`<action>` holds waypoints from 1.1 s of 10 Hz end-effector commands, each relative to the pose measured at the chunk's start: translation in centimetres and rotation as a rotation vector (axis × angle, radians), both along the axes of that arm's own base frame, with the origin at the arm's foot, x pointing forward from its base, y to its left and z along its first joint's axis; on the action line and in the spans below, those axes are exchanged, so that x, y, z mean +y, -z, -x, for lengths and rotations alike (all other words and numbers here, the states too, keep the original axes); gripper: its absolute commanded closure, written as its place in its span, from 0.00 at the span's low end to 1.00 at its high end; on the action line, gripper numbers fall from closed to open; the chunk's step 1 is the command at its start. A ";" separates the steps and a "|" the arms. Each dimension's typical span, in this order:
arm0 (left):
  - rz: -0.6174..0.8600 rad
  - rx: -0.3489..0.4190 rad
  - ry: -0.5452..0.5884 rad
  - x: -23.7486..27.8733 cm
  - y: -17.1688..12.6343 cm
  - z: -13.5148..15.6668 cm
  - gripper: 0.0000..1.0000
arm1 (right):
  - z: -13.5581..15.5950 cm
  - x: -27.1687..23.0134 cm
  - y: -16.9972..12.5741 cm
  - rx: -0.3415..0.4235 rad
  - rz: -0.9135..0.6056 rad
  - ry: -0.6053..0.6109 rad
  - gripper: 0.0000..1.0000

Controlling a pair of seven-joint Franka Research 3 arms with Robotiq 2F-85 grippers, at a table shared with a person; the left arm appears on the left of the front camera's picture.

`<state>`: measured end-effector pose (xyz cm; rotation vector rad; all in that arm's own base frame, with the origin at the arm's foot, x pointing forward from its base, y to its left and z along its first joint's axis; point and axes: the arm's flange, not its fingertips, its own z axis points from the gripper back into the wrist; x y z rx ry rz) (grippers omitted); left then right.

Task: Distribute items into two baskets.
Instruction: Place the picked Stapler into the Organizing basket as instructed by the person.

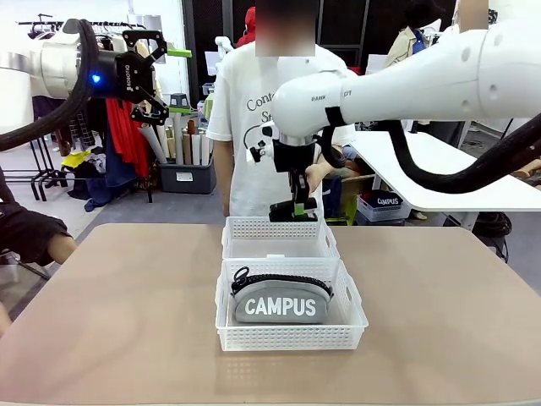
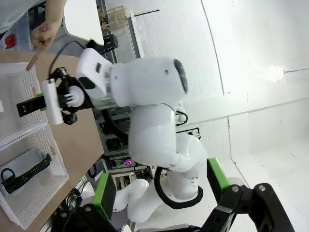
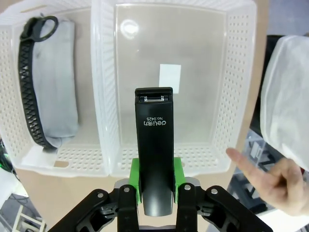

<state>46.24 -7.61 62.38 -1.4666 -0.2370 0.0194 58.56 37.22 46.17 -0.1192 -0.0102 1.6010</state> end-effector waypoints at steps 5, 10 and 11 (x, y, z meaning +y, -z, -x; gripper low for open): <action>0.001 -0.001 0.007 0.1 -0.1 0.1 0.00 | -3.2 2.0 3.6 0.043 0.033 -0.002 1.00; 0.001 -0.001 0.007 0.1 -0.1 0.1 0.00 | -2.5 1.5 5.0 0.051 0.016 -0.001 1.00; 0.001 -0.001 0.007 0.1 -0.1 0.1 0.00 | -2.5 1.5 5.0 0.051 0.016 -0.001 1.00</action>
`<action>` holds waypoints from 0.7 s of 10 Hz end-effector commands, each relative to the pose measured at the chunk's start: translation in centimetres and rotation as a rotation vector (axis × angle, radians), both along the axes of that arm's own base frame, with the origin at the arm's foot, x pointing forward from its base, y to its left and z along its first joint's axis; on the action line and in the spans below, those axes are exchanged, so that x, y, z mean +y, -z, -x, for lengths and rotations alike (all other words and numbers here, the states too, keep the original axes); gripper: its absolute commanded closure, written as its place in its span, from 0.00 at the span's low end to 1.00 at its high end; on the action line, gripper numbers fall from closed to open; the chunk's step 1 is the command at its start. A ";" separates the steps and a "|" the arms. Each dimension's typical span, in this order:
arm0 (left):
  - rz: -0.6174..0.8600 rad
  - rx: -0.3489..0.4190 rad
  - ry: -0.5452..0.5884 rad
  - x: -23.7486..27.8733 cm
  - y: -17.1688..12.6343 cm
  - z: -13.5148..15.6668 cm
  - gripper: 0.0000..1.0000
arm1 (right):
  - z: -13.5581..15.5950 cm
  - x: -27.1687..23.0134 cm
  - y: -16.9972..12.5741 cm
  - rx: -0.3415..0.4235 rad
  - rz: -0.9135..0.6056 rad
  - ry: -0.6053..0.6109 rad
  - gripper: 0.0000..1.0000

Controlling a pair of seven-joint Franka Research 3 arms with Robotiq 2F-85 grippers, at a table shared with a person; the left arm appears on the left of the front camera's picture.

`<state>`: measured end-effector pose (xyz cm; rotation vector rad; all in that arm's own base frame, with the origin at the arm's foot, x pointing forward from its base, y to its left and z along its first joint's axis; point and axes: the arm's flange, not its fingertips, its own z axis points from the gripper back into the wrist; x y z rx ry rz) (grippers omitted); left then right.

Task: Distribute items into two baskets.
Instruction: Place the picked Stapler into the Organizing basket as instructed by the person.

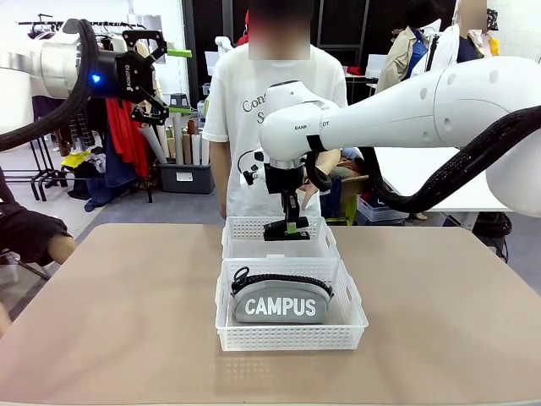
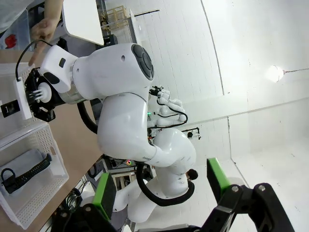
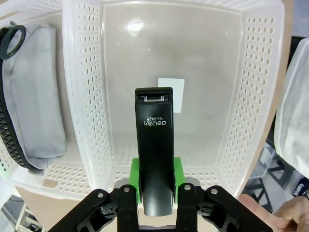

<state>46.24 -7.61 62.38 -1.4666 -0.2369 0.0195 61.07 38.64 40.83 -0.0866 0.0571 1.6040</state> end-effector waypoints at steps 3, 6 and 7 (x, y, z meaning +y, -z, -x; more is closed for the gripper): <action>0.001 -0.002 0.007 0.1 -0.1 0.1 0.00 | -1.5 0.1 0.9 0.000 -0.009 0.013 1.00; 0.001 -0.002 0.007 0.1 -0.1 0.1 0.00 | -3.7 0.4 2.5 -0.001 -0.024 0.022 1.00; 0.001 -0.002 0.007 0.1 -0.1 0.1 0.00 | -3.7 0.7 3.4 -0.007 -0.038 0.030 1.00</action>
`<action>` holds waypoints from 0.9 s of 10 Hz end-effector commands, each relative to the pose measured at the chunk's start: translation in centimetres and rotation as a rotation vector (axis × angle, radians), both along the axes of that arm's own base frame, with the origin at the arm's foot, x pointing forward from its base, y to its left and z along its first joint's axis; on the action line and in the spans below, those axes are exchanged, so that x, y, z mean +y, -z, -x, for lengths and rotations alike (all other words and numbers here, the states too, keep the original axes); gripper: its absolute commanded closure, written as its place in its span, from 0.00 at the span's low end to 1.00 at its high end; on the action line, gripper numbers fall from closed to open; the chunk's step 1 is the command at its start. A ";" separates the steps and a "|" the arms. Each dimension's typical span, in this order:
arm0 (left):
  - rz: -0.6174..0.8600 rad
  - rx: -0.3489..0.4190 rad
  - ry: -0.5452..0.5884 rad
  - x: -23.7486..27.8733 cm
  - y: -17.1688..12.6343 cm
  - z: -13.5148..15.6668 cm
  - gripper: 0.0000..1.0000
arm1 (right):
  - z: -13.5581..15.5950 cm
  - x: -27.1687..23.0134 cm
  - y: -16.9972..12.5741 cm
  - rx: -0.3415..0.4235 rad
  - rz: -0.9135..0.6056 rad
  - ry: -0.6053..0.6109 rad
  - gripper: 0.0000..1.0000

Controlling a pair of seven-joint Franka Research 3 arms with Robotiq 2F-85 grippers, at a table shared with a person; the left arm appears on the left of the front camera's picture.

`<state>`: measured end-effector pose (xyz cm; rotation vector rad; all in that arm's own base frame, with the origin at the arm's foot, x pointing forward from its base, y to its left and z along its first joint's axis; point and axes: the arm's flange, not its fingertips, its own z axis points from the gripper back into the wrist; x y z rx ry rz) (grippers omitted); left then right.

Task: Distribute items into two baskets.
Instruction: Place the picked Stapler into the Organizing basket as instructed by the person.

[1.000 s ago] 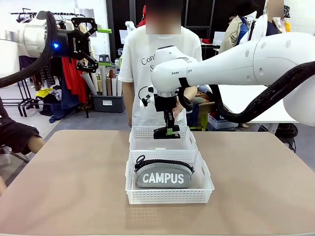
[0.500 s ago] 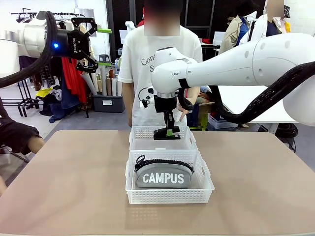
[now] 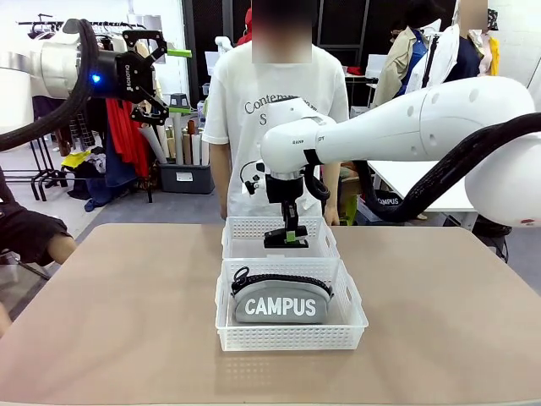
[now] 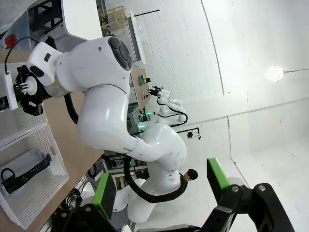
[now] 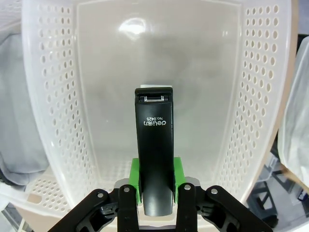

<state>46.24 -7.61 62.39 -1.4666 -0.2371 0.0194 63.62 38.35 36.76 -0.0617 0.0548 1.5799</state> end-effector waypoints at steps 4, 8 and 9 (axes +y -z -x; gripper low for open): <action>0.001 -0.001 0.007 0.1 -0.1 0.1 0.00 | -2.1 1.5 1.0 -0.011 -0.012 0.013 1.00; 0.001 -0.001 0.007 0.1 -0.1 0.1 0.00 | -2.6 1.9 1.9 -0.007 -0.013 0.016 1.00; 0.001 -0.001 0.007 0.1 -0.1 0.1 0.00 | -2.7 1.8 1.9 -0.003 -0.011 0.016 1.00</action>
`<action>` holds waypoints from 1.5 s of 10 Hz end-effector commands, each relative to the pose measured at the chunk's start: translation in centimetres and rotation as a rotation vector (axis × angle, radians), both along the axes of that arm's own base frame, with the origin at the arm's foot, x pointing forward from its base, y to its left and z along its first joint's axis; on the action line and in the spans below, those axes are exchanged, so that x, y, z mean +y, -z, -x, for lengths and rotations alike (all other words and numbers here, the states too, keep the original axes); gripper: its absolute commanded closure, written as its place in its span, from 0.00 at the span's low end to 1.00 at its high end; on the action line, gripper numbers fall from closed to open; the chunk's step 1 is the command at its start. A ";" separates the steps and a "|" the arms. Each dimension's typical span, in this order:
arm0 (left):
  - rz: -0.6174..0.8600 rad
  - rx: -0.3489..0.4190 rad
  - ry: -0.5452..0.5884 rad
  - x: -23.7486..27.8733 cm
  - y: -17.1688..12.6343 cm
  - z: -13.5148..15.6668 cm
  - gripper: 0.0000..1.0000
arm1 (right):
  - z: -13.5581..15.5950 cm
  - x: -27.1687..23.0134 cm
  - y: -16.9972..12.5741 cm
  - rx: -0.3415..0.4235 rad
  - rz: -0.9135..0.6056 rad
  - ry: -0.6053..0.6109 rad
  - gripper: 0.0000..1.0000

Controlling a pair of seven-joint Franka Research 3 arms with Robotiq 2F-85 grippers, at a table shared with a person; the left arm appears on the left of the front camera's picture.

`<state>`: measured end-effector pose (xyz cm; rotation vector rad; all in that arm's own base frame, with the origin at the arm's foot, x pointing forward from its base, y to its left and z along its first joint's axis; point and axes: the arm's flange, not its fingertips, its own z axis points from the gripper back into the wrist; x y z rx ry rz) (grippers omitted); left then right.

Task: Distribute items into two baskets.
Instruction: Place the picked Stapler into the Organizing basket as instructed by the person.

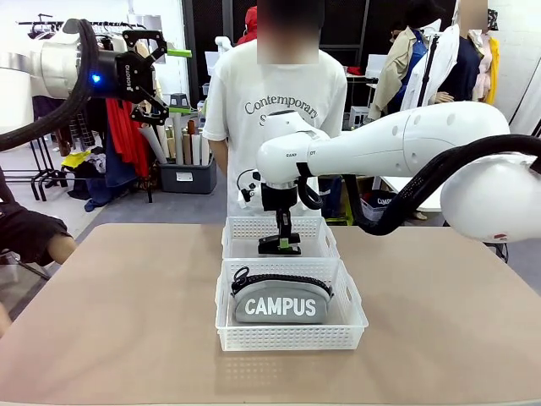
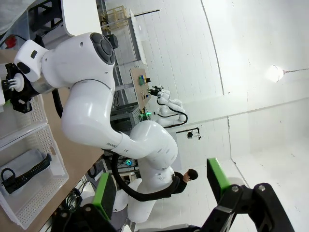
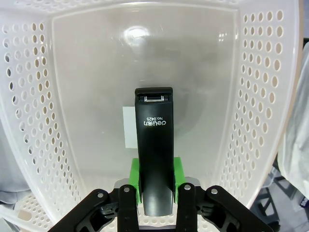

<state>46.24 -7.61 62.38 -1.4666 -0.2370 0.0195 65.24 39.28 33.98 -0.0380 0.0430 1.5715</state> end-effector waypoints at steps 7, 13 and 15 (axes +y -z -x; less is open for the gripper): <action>0.001 -0.001 0.007 0.1 -0.1 0.1 0.00 | -1.1 0.8 -0.5 -0.002 0.010 0.008 0.21; 0.001 -0.001 0.007 0.1 -0.1 0.1 0.00 | -0.9 0.1 -2.3 0.044 -0.034 0.003 0.00; 0.001 -0.001 0.007 0.1 -0.1 0.1 0.00 | -0.7 -0.2 -3.1 0.051 -0.059 0.001 0.00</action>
